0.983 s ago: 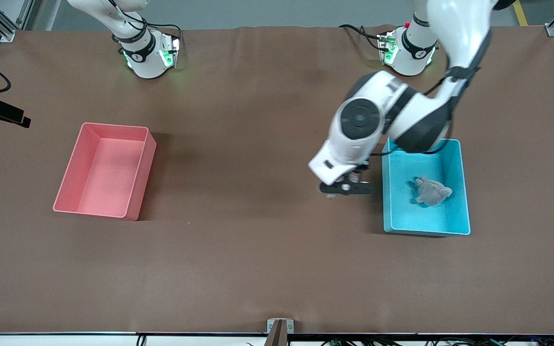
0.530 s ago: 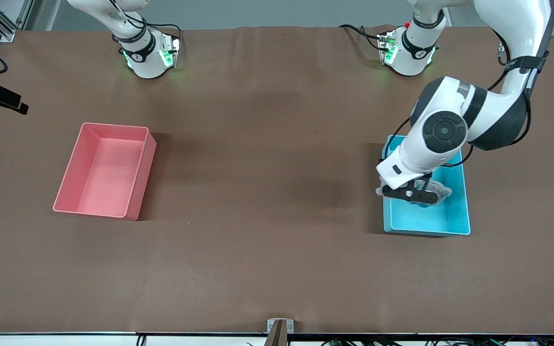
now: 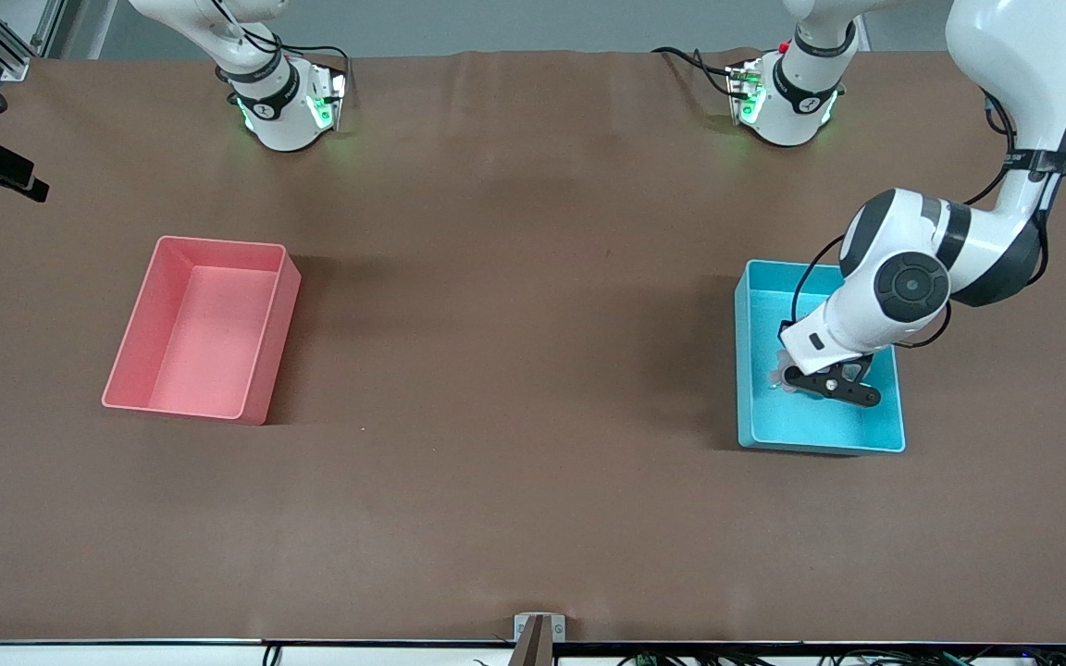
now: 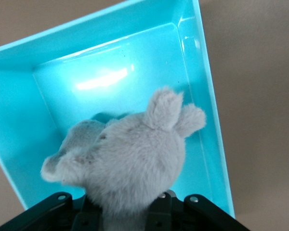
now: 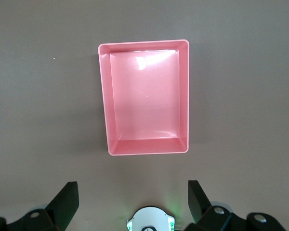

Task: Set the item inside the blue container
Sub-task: 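Lower the plush into the blue box and open the left gripper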

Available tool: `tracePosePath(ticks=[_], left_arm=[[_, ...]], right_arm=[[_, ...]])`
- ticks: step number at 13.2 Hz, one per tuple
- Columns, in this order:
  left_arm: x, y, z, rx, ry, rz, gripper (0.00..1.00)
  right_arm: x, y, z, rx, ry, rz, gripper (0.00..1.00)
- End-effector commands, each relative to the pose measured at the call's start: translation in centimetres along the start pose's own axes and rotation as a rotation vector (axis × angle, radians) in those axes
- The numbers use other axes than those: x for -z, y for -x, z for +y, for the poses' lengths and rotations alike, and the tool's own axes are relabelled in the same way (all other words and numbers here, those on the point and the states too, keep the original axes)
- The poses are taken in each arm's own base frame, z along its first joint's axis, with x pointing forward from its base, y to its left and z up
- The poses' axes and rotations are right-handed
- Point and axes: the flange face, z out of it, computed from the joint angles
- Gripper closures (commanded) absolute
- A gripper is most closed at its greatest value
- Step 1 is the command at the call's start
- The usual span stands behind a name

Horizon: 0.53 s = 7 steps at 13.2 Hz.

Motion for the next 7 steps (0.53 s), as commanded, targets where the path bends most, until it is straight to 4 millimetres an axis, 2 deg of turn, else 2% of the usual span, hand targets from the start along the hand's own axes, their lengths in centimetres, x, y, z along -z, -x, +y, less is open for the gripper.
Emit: tracePosePath(ticks=[1,3,5,7], left_arm=[[-2.6,-0.6,0.3,-0.032,-0.004,-0.006,0.84],[-3.9,-0.8,0.8,-0.035,-0.002,-0.023,0.83],[-5.3,-0.9,0.3,-0.044,-0.007,-0.031,0.80],[-5.7,-0.9,0.2,-0.042,-0.003,-0.036,0.78]], right_arm=[[0.8,1.6,-0.1,0.015,-0.014,0.022,0.00],[0.8,1.5,-0.1,0.015,-0.014,0.025,0.00],[0.8,1.4,-0.1,0.015,-0.014,0.025,0.00],[1.6,1.5,-0.2,0.015,-0.014,0.038,0.00]])
